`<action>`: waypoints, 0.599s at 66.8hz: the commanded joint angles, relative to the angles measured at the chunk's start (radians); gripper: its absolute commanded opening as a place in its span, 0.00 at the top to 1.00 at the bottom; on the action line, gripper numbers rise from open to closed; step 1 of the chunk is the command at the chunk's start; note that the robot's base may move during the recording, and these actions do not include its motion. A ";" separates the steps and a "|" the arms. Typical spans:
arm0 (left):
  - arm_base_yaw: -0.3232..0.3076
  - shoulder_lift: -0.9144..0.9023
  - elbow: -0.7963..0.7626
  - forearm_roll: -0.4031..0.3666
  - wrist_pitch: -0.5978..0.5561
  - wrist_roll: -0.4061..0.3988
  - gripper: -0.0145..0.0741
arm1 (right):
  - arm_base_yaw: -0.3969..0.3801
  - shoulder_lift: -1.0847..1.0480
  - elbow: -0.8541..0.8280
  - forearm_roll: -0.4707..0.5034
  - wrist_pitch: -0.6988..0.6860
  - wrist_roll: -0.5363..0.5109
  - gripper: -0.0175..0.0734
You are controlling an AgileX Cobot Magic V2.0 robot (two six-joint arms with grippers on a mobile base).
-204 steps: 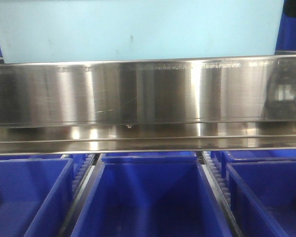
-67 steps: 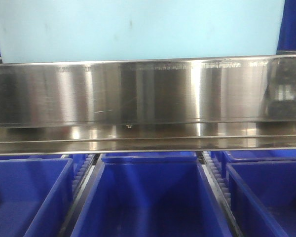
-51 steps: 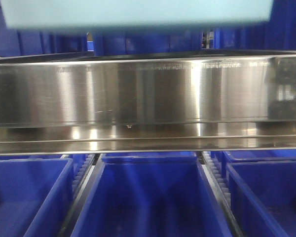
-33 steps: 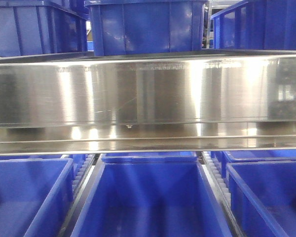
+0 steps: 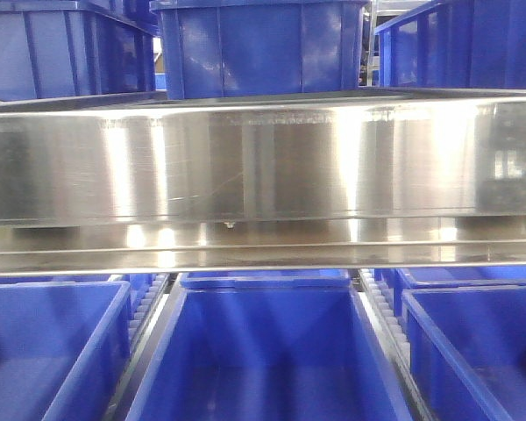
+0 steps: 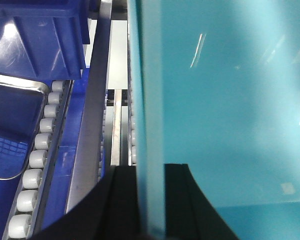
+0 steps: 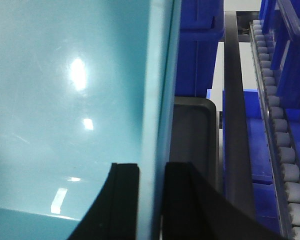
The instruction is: Move two blue bins to right shelf middle
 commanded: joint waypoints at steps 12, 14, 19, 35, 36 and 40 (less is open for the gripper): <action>-0.001 -0.008 -0.014 -0.007 -0.091 0.012 0.96 | 0.008 -0.021 -0.023 0.050 -0.126 -0.025 0.99; -0.001 -0.008 -0.014 -0.007 -0.091 0.012 0.96 | 0.008 -0.021 -0.023 0.050 -0.126 -0.025 0.99; -0.001 -0.008 -0.014 -0.007 -0.091 0.012 0.96 | 0.008 -0.021 -0.023 0.050 -0.126 -0.025 0.99; -0.001 -0.008 -0.014 -0.007 -0.091 0.012 0.96 | 0.008 -0.021 -0.023 0.050 -0.126 -0.025 0.99; -0.001 -0.008 -0.014 -0.007 -0.091 0.012 0.96 | 0.008 -0.021 -0.023 0.050 -0.126 -0.025 0.99; -0.001 -0.008 -0.014 -0.007 -0.091 0.012 0.96 | 0.008 -0.021 -0.023 0.050 -0.126 -0.025 0.99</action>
